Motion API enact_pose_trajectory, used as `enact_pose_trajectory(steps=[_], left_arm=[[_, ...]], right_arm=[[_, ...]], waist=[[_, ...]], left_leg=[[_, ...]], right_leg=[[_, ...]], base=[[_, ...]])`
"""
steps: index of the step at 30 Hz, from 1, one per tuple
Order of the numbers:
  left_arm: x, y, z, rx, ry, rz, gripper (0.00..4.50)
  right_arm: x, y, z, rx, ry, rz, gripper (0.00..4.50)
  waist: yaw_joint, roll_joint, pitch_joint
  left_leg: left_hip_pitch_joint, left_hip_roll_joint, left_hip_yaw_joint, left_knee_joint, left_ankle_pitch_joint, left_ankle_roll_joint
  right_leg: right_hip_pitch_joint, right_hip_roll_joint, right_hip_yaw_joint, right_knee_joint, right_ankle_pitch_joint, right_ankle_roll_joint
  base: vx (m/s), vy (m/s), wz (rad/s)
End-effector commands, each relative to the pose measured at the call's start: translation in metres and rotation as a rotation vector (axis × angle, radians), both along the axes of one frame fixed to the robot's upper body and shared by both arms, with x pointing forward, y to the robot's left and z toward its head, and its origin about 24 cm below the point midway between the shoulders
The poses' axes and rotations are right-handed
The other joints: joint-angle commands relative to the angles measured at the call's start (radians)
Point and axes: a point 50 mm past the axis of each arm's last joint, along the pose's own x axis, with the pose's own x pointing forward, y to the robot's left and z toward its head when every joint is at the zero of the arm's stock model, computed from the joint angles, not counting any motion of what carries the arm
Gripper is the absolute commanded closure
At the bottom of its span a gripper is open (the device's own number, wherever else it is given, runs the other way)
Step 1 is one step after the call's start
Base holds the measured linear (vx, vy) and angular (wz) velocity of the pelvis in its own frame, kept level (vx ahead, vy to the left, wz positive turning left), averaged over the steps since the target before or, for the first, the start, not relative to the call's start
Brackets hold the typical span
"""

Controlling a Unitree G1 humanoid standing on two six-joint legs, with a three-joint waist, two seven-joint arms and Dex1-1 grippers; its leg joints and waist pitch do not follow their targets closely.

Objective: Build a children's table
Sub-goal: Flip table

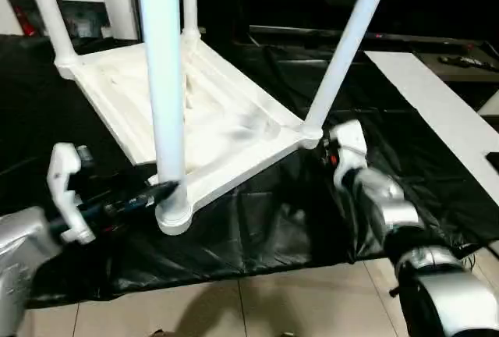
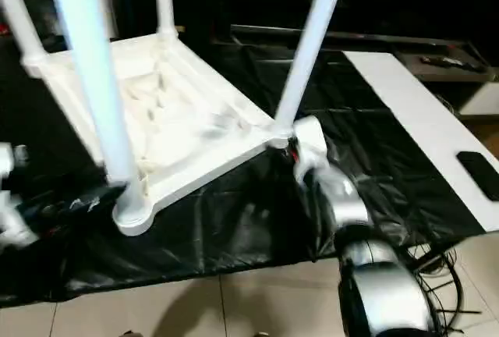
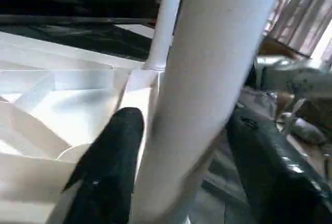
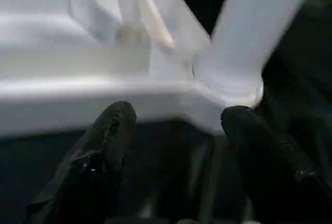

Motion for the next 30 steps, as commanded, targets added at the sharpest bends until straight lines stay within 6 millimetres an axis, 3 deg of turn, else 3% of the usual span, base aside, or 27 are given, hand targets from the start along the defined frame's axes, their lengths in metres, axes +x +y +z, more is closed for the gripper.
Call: enact_pose_trajectory(steps=[1,2,3,4,5,6,8,15,16,18,23,24,26,27,28,30], left_arm=[[0.005,-0.003,0.000,0.010,-0.015,0.002,1.36],[0.010,-0.006,0.000,0.007,-0.036,-0.001,1.22],[0.013,-0.011,0.002,-0.015,-0.048,-0.018,1.22],[0.014,-0.013,0.003,-0.030,-0.051,-0.028,1.19],[0.016,-0.017,0.004,-0.037,-0.075,-0.028,1.10],[0.016,-0.017,0.004,-0.037,-0.075,-0.028,0.98],[0.020,-0.020,0.003,-0.021,-0.098,-0.011,0.98],[0.037,-0.022,-0.003,0.078,-0.179,0.172,0.98],[0.037,-0.020,-0.003,0.084,-0.192,0.201,0.98],[0.035,-0.016,-0.002,0.096,-0.245,0.286,0.98],[0.023,-0.003,-0.004,0.127,-0.314,0.492,0.98],[0.019,0.001,-0.006,0.141,-0.330,0.559,0.98],[0.013,0.009,-0.008,0.155,-0.343,0.651,0.98],[0.005,0.016,-0.013,0.155,-0.326,0.741,0.98],[0.000,0.019,-0.019,0.154,-0.300,0.787,0.98],[-0.004,0.020,-0.026,0.167,-0.257,0.817,0.98]], right_arm=[[0.001,-0.005,0.004,-0.025,-0.025,-0.027,1.37],[-0.002,-0.005,0.001,-0.029,-0.023,-0.038,1.37],[-0.004,-0.005,-0.002,-0.023,-0.027,-0.043,1.37],[-0.006,-0.004,-0.003,-0.019,-0.029,-0.046,1.37],[-0.008,-0.005,-0.004,-0.017,-0.033,-0.050,1.37],[-0.008,-0.005,-0.004,-0.017,-0.033,-0.050,1.37],[-0.010,-0.006,-0.006,-0.018,-0.036,-0.052,1.37],[-0.016,-0.005,-0.011,-0.024,-0.033,-0.068,1.37],[-0.017,-0.004,-0.011,-0.025,-0.034,-0.066,1.37],[-0.019,-0.003,-0.011,-0.022,-0.043,-0.061,1.37],[-0.024,0.005,-0.010,0.006,-0.067,-0.015,1.37],[-0.027,0.011,-0.009,0.023,-0.074,0.032,1.37],[-0.031,0.020,-0.008,0.045,-0.082,0.109,1.37],[-0.036,0.032,-0.006,0.062,-0.094,0.217,1.37],[-0.040,0.040,-0.004,0.078,-0.102,0.290,1.37],[-0.043,0.047,-0.001,0.106,-0.108,0.348,1.37]], waist=[[-0.001,0.031,-0.061],[-0.003,0.027,-0.059],[-0.005,0.044,-0.057],[-0.006,0.039,-0.057],[-0.005,0.047,-0.060],[-0.006,0.041,-0.059],[-0.005,0.046,-0.058],[-0.007,0.046,-0.055],[-0.005,0.055,-0.054],[-0.008,0.053,-0.051],[-0.009,0.054,-0.049],[-0.012,0.050,-0.049],[-0.016,0.049,-0.050],[-0.020,0.044,-0.049],[-0.019,0.046,-0.046],[-0.019,0.042,-0.047]], left_leg=[[0.000,-0.023,0.023,-0.060,-0.196,-0.006],[-0.003,-0.024,0.023,-0.061,-0.207,-0.004],[0.004,-0.024,0.024,-0.060,-0.236,-0.009],[0.002,-0.023,0.024,-0.061,-0.238,-0.011],[0.004,-0.022,0.022,-0.061,-0.247,-0.015],[0.002,-0.022,0.021,-0.061,-0.252,-0.012],[0.001,-0.023,0.021,-0.061,-0.262,-0.010],[0.001,-0.021,0.019,-0.061,-0.286,-0.007],[0.002,-0.022,0.018,-0.063,-0.296,-0.008],[0.002,-0.022,0.016,-0.063,-0.346,-0.010],[-0.001,-0.021,0.013,-0.064,-0.368,-0.008],[-0.008,-0.020,0.010,-0.066,-0.374,-0.001],[-0.008,-0.020,0.009,-0.065,-0.378,0.009],[-0.012,-0.017,0.008,-0.066,-0.376,0.016],[-0.015,-0.017,0.007,-0.067,-0.374,0.017],[-0.008,-0.016,0.007,-0.065,-0.387,0.028]], right_leg=[[0.052,-0.025,0.036,-0.059,-0.102,-0.190],[0.052,-0.024,0.035,-0.064,-0.126,-0.184],[0.047,-0.024,0.036,-0.069,-0.139,-0.183],[0.050,-0.024,0.036,-0.069,-0.140,-0.181],[0.051,-0.025,0.036,-0.067,-0.137,-0.186],[0.051,-0.025,0.035,-0.067,-0.137,-0.191],[0.051,-0.025,0.035,-0.069,-0.154,-0.190],[0.049,-0.026,0.034,-0.077,-0.214,-0.172],[0.048,-0.026,0.034,-0.079,-0.230,-0.169],[0.046,-0.025,0.032,-0.088,-0.304,-0.147],[0.042,-0.026,0.031,-0.095,-0.348,-0.130],[0.046,-0.026,0.028,-0.097,-0.367,-0.117],[0.042,-0.028,0.028,-0.102,-0.394,-0.107],[0.043,-0.027,0.028,-0.101,-0.388,-0.107],[0.043,-0.028,0.028,-0.102,-0.393,-0.106],[0.034,-0.027,0.029,-0.105,-0.404,-0.110]], base=[[0.000,0.000,0.00],[0.000,0.000,0.00],[0.000,0.000,0.00],[0.000,0.000,0.00],[0.000,0.000,0.00],[0.000,0.000,0.00],[0.000,0.000,0.00],[0.000,0.000,0.00],[0.000,0.000,0.00],[0.000,0.000,0.00],[0.000,0.000,0.00],[0.000,0.000,0.00],[0.000,0.000,0.00],[0.000,0.000,0.00],[0.000,0.000,0.00],[0.000,0.000,0.00]])
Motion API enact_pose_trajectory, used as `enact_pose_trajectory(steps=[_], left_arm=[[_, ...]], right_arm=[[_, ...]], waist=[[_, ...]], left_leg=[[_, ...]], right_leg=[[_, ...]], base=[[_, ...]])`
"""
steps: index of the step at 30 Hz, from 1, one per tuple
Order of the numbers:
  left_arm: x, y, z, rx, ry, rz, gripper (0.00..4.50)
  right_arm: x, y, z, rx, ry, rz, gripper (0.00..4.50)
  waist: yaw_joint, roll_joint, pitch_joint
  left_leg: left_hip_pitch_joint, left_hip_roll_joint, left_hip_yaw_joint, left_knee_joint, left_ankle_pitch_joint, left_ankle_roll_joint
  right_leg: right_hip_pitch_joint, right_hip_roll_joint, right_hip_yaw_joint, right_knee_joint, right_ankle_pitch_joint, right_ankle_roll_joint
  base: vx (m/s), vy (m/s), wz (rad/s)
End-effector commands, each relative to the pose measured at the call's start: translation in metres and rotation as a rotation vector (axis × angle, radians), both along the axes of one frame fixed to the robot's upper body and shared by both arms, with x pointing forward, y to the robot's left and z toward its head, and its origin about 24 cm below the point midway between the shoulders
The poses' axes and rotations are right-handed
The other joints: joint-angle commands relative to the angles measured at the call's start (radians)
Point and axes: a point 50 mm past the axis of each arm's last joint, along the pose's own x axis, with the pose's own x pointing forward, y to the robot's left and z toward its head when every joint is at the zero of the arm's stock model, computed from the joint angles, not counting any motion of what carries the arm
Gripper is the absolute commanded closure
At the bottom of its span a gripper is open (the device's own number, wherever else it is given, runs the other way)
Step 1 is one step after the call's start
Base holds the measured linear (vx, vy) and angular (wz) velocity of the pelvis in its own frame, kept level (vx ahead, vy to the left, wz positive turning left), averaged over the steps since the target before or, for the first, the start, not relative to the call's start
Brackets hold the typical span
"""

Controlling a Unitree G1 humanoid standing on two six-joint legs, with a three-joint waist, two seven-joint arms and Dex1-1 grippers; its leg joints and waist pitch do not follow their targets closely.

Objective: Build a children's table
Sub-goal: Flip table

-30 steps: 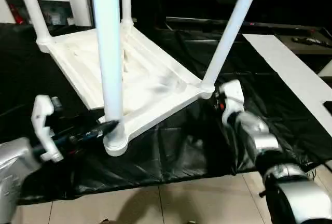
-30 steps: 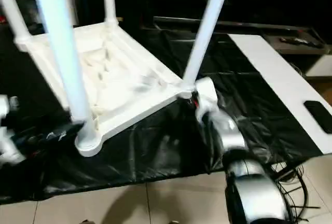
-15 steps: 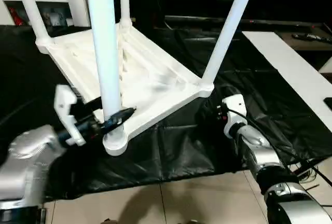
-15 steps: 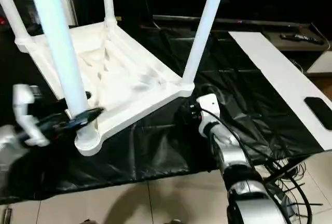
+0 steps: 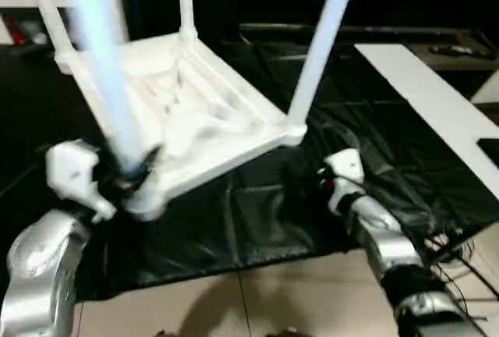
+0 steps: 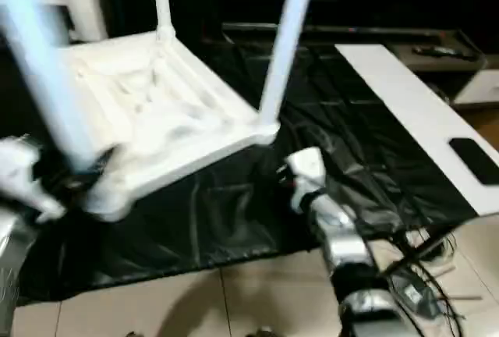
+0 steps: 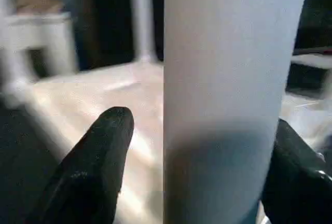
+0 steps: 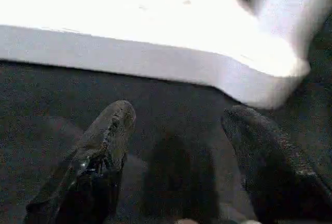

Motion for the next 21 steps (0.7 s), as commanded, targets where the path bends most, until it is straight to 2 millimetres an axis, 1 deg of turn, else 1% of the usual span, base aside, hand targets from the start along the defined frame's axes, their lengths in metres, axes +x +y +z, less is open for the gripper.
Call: enact_pose_trajectory(steps=[1,2,3,4,5,6,7,8,9,10,12,13,14,16,17,18,21], left_arm=[[-0.005,0.005,-0.007,0.008,0.051,0.069,0.98],[-0.005,0.005,-0.012,0.012,0.081,0.086,0.98],[-0.005,0.005,-0.016,0.015,0.100,0.096,0.98],[-0.004,0.005,-0.017,0.018,0.108,0.109,0.98],[-0.003,0.006,-0.018,0.021,0.115,0.120,0.98],[0.004,0.009,-0.022,0.018,0.148,0.179,0.98],[0.008,0.010,-0.025,0.010,0.164,0.200,0.98],[0.008,0.010,-0.025,0.009,0.166,0.202,0.98],[0.011,0.010,-0.025,0.010,0.161,0.201,0.98],[0.013,0.010,-0.024,0.007,0.151,0.210,1.13],[0.018,0.010,-0.023,-0.021,0.129,0.228,1.32],[0.019,0.011,-0.022,-0.027,0.123,0.240,1.32],[0.020,0.011,-0.022,-0.032,0.120,0.239,1.37],[0.023,0.010,-0.020,-0.035,0.113,0.252,1.63],[0.023,0.010,-0.020,-0.041,0.112,0.252,1.71],[0.023,0.008,-0.020,-0.055,0.115,0.262,1.73],[0.024,0.005,-0.023,-0.093,0.122,0.264,1.81]], right_arm=[[-0.001,0.008,0.011,0.043,-0.030,0.087,1.37],[-0.003,0.014,0.014,0.063,-0.035,0.121,1.37],[-0.004,0.017,0.016,0.076,-0.039,0.143,1.37],[-0.004,0.019,0.017,0.082,-0.038,0.156,1.37],[-0.005,0.021,0.018,0.088,-0.037,0.166,1.37],[-0.005,0.028,0.019,0.092,-0.026,0.200,1.37],[-0.005,0.032,0.019,0.091,-0.015,0.213,1.37],[-0.005,0.033,0.018,0.091,-0.013,0.215,1.37],[-0.005,0.035,0.019,0.097,-0.012,0.221,1.37],[-0.005,0.036,0.020,0.101,-0.013,0.222,1.37],[-0.006,0.038,0.021,0.117,-0.009,0.230,1.37],[-0.006,0.039,0.021,0.124,-0.005,0.235,1.37],[-0.006,0.039,0.022,0.125,-0.007,0.237,1.37],[-0.007,0.042,0.024,0.147,-0.005,0.251,1.37],[-0.007,0.042,0.024,0.147,-0.008,0.253,1.37],[-0.008,0.043,0.027,0.164,-0.009,0.263,1.19],[-0.009,0.046,0.031,0.178,-0.020,0.289,1.08]], waist=[[0.008,0.022,-0.054],[0.006,0.013,-0.053],[0.008,0.014,-0.052],[0.011,0.022,-0.053],[0.014,0.020,-0.053],[0.016,0.017,-0.052],[0.018,0.021,-0.053],[0.020,0.020,-0.053],[0.021,0.014,-0.054],[0.024,0.015,-0.055],[0.028,0.013,-0.058],[0.029,0.014,-0.058],[0.029,0.013,-0.058],[0.031,0.014,-0.061],[0.030,0.013,-0.060],[0.030,0.015,-0.061],[0.031,0.013,-0.061]], left_leg=[[-0.001,-0.016,0.015,-0.070,-0.390,0.030],[-0.004,-0.014,0.014,-0.071,-0.387,0.033],[-0.006,-0.014,0.013,-0.073,-0.383,0.033],[-0.001,-0.012,0.013,-0.073,-0.381,0.032],[0.001,-0.012,0.012,-0.075,-0.381,0.030],[0.001,-0.013,0.013,-0.076,-0.387,0.027],[0.003,-0.014,0.012,-0.076,-0.388,0.024],[0.003,-0.016,0.011,-0.076,-0.390,0.020],[0.000,-0.015,0.010,-0.077,-0.386,0.017],[0.000,-0.015,0.010,-0.077,-0.383,0.013],[0.001,-0.016,0.011,-0.076,-0.364,0.013],[0.001,-0.015,0.010,-0.076,-0.358,0.012],[-0.004,-0.015,0.010,-0.077,-0.348,0.012],[-0.003,-0.014,0.010,-0.076,-0.321,0.014],[-0.004,-0.014,0.011,-0.076,-0.319,0.015],[-0.004,-0.014,0.010,-0.076,-0.318,0.014],[-0.004,-0.014,0.012,-0.074,-0.317,0.015]], right_leg=[[0.033,-0.031,0.031,-0.103,-0.408,-0.120],[0.034,-0.030,0.031,-0.101,-0.394,-0.126],[0.035,-0.030,0.031,-0.099,-0.391,-0.125],[0.031,-0.032,0.033,-0.100,-0.375,-0.130],[0.031,-0.031,0.033,-0.099,-0.359,-0.135],[0.031,-0.029,0.032,-0.097,-0.351,-0.137],[0.031,-0.029,0.032,-0.097,-0.350,-0.137],[0.033,-0.031,0.032,-0.098,-0.351,-0.135],[0.036,-0.033,0.032,-0.098,-0.353,-0.133],[0.036,-0.036,0.033,-0.099,-0.357,-0.132],[0.036,-0.036,0.035,-0.096,-0.334,-0.136],[0.037,-0.036,0.035,-0.095,-0.321,-0.139],[0.041,-0.037,0.035,-0.092,-0.303,-0.143],[0.043,-0.038,0.036,-0.088,-0.264,-0.152],[0.043,-0.037,0.035,-0.088,-0.259,-0.155],[0.045,-0.038,0.035,-0.086,-0.257,-0.158],[0.045,-0.039,0.036,-0.088,-0.256,-0.160]], base=[[0.000,0.000,0.00],[0.000,0.000,0.00],[0.000,0.000,0.00],[0.000,0.000,0.00],[0.000,0.000,0.00],[0.000,0.000,0.00],[0.000,0.000,0.00],[0.000,0.000,0.00],[0.000,0.000,0.00],[0.000,0.000,0.00],[0.000,0.000,0.00],[0.000,0.000,0.00],[0.000,0.000,0.00],[0.000,0.000,0.00],[0.000,0.000,0.00],[0.000,0.000,0.00],[0.000,0.000,0.00]])
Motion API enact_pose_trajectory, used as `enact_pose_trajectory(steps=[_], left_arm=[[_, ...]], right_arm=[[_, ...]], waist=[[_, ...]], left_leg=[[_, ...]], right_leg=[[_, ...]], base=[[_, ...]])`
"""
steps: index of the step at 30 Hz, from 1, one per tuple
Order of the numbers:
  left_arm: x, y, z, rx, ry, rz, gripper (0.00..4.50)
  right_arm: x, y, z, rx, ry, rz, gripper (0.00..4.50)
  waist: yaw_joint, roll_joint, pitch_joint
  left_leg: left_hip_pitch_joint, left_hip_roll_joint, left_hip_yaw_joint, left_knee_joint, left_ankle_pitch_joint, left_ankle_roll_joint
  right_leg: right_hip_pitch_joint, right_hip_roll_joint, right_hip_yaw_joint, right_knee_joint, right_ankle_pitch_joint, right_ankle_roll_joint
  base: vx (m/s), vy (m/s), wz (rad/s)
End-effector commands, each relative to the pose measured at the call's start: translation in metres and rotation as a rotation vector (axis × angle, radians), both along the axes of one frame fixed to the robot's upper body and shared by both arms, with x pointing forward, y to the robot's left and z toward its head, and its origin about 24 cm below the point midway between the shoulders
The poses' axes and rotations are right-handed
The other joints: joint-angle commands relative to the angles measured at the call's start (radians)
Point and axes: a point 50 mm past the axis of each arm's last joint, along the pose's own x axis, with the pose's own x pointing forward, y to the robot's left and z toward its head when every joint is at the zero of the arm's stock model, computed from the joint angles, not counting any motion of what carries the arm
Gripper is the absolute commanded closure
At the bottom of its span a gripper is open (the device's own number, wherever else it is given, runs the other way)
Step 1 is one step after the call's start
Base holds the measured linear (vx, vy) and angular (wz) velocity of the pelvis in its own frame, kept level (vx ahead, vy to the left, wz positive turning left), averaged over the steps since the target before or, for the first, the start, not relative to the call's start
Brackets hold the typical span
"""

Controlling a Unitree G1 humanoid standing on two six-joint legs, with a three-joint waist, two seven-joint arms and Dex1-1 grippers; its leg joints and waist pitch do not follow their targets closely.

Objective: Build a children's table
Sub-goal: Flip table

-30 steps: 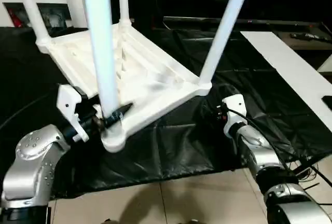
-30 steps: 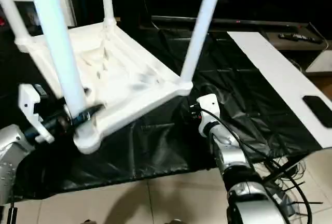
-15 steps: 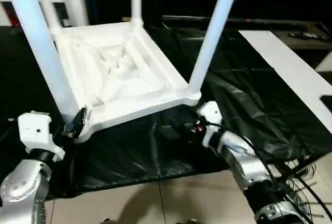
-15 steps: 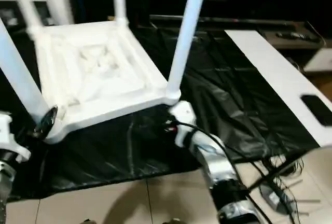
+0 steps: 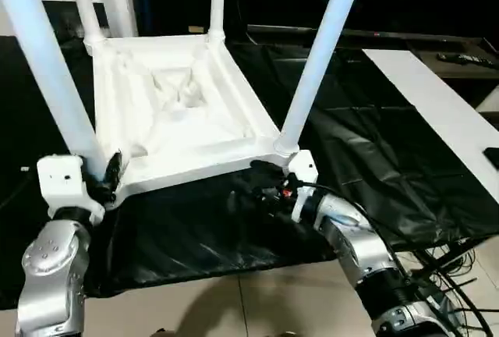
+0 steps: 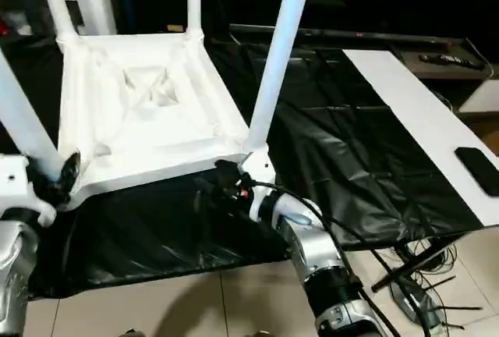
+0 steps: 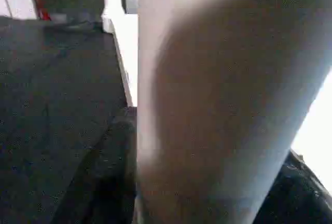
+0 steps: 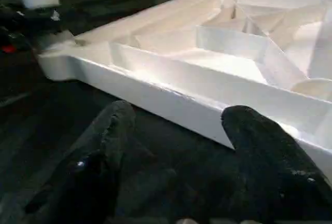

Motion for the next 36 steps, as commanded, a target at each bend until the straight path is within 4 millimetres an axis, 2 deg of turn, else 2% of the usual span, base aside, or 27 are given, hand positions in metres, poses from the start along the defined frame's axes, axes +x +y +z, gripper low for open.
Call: enact_pose_trajectory(steps=[1,6,11,15,17,21,26,30,33,36], left_arm=[[0.001,-0.001,-0.001,-0.040,-0.003,0.014,2.00],[0.000,-0.004,-0.001,-0.156,-0.030,0.033,2.29],[-0.002,-0.009,-0.001,-0.308,-0.062,0.041,2.31],[-0.002,-0.016,0.004,-0.441,-0.112,0.027,2.31],[-0.002,-0.019,0.006,-0.442,-0.113,0.005,2.31],[-0.003,-0.029,0.008,-0.465,-0.111,-0.062,2.31],[-0.005,-0.037,0.008,-0.458,-0.094,-0.103,2.33],[-0.005,-0.039,0.009,-0.461,-0.091,-0.112,2.33],[-0.005,-0.040,0.010,-0.446,-0.084,-0.124,2.33],[-0.006,-0.040,0.012,-0.439,-0.082,-0.131,2.33]], right_arm=[[0.000,0.000,0.006,0.018,-0.013,0.020,0.98],[0.000,-0.002,0.006,0.017,0.002,0.025,0.57],[-0.002,-0.003,0.003,0.015,0.024,0.031,0.10],[-0.004,-0.006,0.001,-0.004,0.067,0.036,0.00],[-0.003,-0.008,-0.003,-0.027,0.092,0.018,0.00],[0.006,-0.010,-0.006,-0.002,0.148,-0.070,0.00],[0.022,0.001,0.004,0.179,0.197,-0.161,0.00],[0.027,0.013,0.008,0.267,0.237,-0.119,0.00],[0.031,0.028,0.014,0.373,0.288,-0.063,0.00],[0.036,0.034,0.015,0.374,0.313,-0.077,0.00]], waist=[[0.006,0.027,-0.054],[0.007,0.028,-0.053],[0.006,0.023,-0.054],[0.008,0.024,-0.056],[0.008,0.022,-0.056],[0.009,0.021,-0.056],[0.007,0.025,-0.055],[0.012,0.029,-0.057],[0.013,0.031,-0.058],[0.020,0.033,-0.060]], left_leg=[[-0.003,-0.013,0.016,-0.076,-0.315,0.015],[-0.001,-0.013,0.016,-0.077,-0.328,0.014],[-0.006,-0.014,0.017,-0.075,-0.295,0.019],[-0.009,-0.014,0.020,-0.071,-0.243,0.021],[-0.009,-0.015,0.021,-0.070,-0.234,0.019],[-0.006,-0.015,0.022,-0.070,-0.239,0.019],[-0.004,-0.012,0.020,-0.072,-0.264,0.016],[0.000,-0.011,0.022,-0.071,-0.239,0.020],[0.000,-0.011,0.022,-0.071,-0.240,0.020],[0.000,-0.010,0.021,-0.071,-0.214,0.012]], right_leg=[[0.045,-0.040,0.037,-0.084,-0.257,-0.158],[0.044,-0.041,0.037,-0.087,-0.282,-0.153],[0.048,-0.041,0.037,-0.084,-0.259,-0.157],[0.050,-0.040,0.037,-0.079,-0.210,-0.172],[0.050,-0.038,0.037,-0.078,-0.192,-0.177],[0.050,-0.038,0.036,-0.080,-0.204,-0.166],[0.046,-0.041,0.036,-0.081,-0.239,-0.156],[0.046,-0.039,0.036,-0.074,-0.166,-0.179],[0.048,-0.040,0.035,-0.070,-0.153,-0.189],[0.051,-0.042,0.034,-0.066,-0.126,-0.199]], base=[[0.000,0.000,0.00],[0.000,0.000,0.00],[0.000,0.000,0.00],[0.000,0.000,0.00],[0.000,0.000,0.00],[0.000,0.000,0.00],[0.000,0.000,0.00],[0.000,0.000,0.00],[0.000,0.000,0.00],[0.000,0.000,0.00]])
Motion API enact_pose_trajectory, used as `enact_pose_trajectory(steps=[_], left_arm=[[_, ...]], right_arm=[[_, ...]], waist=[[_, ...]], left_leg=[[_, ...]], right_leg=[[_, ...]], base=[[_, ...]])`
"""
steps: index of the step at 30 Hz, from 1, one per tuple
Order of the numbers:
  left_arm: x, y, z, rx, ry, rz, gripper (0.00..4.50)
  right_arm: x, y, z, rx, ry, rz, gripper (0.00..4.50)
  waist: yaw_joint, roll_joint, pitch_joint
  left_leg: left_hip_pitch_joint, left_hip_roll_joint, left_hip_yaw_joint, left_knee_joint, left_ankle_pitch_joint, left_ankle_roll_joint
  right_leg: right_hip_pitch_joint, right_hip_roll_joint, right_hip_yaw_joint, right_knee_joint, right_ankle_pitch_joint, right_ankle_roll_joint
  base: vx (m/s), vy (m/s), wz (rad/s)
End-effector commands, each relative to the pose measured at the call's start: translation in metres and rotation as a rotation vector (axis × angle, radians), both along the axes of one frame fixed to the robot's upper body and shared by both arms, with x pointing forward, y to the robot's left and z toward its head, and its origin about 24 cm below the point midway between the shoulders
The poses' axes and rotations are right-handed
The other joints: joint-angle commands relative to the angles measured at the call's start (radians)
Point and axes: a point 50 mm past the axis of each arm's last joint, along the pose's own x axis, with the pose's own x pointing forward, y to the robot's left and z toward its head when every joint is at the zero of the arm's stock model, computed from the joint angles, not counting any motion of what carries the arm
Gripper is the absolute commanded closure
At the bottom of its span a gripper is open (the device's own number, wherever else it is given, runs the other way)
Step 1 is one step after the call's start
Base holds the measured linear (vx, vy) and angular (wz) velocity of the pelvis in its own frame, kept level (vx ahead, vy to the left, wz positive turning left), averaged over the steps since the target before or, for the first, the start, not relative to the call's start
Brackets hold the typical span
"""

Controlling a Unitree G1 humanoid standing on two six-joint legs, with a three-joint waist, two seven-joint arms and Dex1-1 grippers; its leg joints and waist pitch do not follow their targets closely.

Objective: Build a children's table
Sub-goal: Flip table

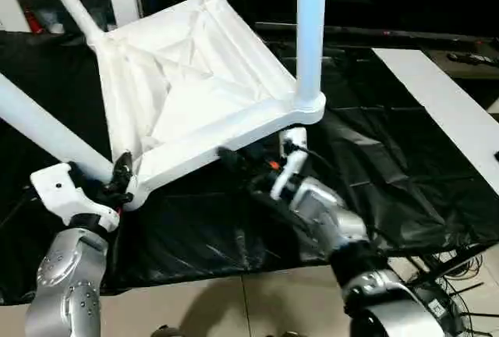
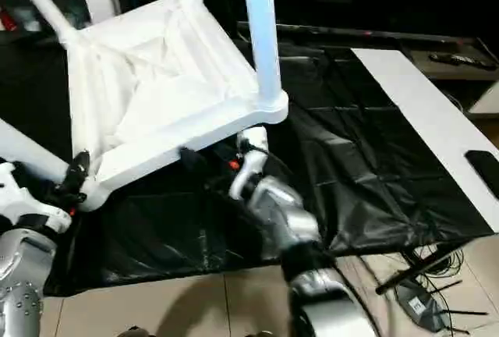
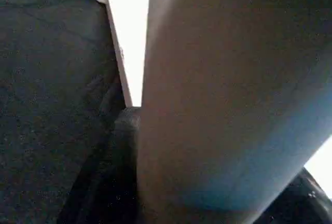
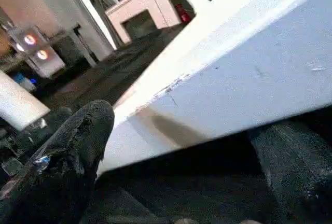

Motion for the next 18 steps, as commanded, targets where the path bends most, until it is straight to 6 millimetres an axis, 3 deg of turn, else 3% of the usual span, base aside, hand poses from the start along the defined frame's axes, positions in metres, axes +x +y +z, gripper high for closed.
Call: enact_pose_trajectory(steps=[1,4,7,8,18], left_arm=[[0.004,-0.015,0.011,-0.065,-0.062,-0.079,2.33],[0.003,-0.017,0.012,-0.050,-0.062,-0.100,2.33],[0.002,-0.020,0.012,-0.027,-0.055,-0.132,2.33],[0.002,-0.020,0.012,-0.027,-0.055,-0.132,2.33],[-0.005,-0.041,0.020,0.075,-0.077,-0.222,2.33]], right_arm=[[0.007,0.002,0.007,0.012,-0.005,-0.019,0.00],[0.013,0.007,0.009,0.051,0.041,-0.058,0.00],[0.018,0.010,0.012,0.126,0.102,-0.095,0.00],[0.018,0.010,0.012,0.126,0.102,-0.095,0.00],[0.017,0.030,0.010,0.422,0.348,-0.102,0.00]], waist=[[0.000,0.030,-0.064],[0.005,0.032,-0.064],[0.010,0.043,-0.064],[0.010,0.040,-0.064],[0.017,0.043,-0.064]], left_leg=[[0.006,-0.011,0.021,-0.071,-0.210,0.011],[0.010,-0.011,0.023,-0.070,-0.203,0.007],[0.012,-0.012,0.023,-0.070,-0.204,0.004],[0.011,-0.012,0.023,-0.070,-0.211,0.003],[0.007,-0.011,0.023,-0.068,-0.206,0.010]], right_leg=[[0.055,-0.040,0.035,-0.063,-0.123,-0.199],[0.054,-0.041,0.035,-0.063,-0.113,-0.201],[0.054,-0.040,0.035,-0.059,-0.095,-0.205],[0.054,-0.039,0.034,-0.059,-0.094,-0.206],[0.060,-0.045,0.031,-0.058,-0.106,-0.217]], base=[[0.000,0.000,0.00],[0.000,0.000,0.00],[0.000,0.000,0.00],[0.000,0.000,0.00],[0.000,0.000,0.00]])
